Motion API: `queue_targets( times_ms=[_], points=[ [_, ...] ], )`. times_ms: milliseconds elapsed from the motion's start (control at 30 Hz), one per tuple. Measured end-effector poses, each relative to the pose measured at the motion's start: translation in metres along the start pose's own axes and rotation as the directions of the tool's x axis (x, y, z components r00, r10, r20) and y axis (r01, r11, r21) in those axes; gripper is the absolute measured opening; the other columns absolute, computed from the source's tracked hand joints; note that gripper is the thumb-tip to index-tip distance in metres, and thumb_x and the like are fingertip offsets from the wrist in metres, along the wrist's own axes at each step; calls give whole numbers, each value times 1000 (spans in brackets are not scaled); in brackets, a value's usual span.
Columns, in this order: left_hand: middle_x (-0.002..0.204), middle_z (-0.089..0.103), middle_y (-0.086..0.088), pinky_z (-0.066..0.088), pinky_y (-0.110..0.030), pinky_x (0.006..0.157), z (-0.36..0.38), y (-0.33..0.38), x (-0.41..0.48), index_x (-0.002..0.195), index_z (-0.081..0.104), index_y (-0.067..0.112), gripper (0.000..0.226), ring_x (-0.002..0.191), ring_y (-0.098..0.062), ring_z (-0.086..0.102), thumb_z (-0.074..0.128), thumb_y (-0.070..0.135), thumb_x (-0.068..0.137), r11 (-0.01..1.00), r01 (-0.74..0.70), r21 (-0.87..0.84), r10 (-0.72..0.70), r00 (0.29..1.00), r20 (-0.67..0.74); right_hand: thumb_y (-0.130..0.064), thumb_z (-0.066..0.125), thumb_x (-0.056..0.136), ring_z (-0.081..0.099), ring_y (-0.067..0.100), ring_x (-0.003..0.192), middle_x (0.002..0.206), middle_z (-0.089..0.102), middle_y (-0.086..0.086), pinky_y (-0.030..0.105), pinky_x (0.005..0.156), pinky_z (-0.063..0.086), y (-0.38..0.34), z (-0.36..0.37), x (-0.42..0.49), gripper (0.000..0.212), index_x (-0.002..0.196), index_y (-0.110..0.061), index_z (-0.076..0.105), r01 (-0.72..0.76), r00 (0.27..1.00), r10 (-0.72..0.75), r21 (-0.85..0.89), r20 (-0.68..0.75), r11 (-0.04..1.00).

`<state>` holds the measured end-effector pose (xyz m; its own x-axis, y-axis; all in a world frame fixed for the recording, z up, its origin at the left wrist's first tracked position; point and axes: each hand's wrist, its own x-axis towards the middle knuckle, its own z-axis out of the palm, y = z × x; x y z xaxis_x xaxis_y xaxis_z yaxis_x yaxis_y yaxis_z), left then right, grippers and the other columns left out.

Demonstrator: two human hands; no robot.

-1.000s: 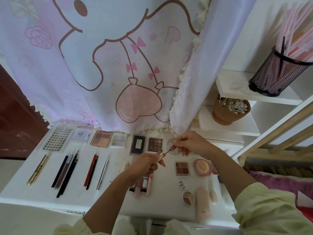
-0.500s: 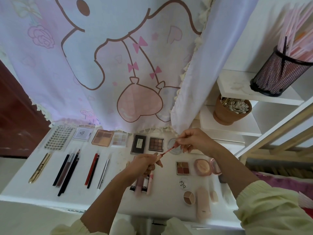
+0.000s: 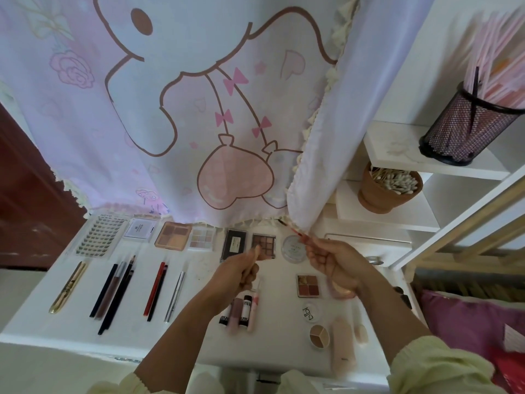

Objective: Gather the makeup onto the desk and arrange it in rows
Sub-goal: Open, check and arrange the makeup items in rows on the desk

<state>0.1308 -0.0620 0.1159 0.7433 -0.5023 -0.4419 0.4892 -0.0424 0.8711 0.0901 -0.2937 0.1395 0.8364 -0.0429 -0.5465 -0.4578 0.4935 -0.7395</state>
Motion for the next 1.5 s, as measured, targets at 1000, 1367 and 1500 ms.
queue_targets(
  times_ms=[1000, 1367, 1500],
  points=[
    [108, 54, 6, 33, -7, 72, 20, -88, 44, 111, 70, 30, 33, 83, 0, 49, 73, 40, 79, 687, 58, 725, 226, 930, -289, -19, 70, 87, 60, 9, 63, 83, 67, 7, 17, 56, 49, 109, -31, 33, 6, 86, -16, 65, 24, 933, -312, -834, -179, 551],
    [103, 49, 4, 31, -1, 64, 21, -90, 93, 115, 69, 31, 31, 83, -5, 48, 70, 37, 84, 654, 8, 756, 280, 926, -252, -32, 62, 91, 55, 12, 85, 93, 54, -3, 23, 78, 42, 112, -35, 87, 18, 101, -20, 71, -21, 915, -370, -932, -163, 361],
    [99, 49, 4, 32, -1, 65, 19, -89, 107, 115, 69, 30, 32, 78, -3, 49, 70, 36, 84, 654, -4, 756, 296, 921, -251, -36, 60, 93, 58, 13, 88, 99, 57, 0, 27, 81, 47, 110, -35, 97, 22, 107, -23, 70, -44, 913, -359, -923, -192, 382]
  ],
)
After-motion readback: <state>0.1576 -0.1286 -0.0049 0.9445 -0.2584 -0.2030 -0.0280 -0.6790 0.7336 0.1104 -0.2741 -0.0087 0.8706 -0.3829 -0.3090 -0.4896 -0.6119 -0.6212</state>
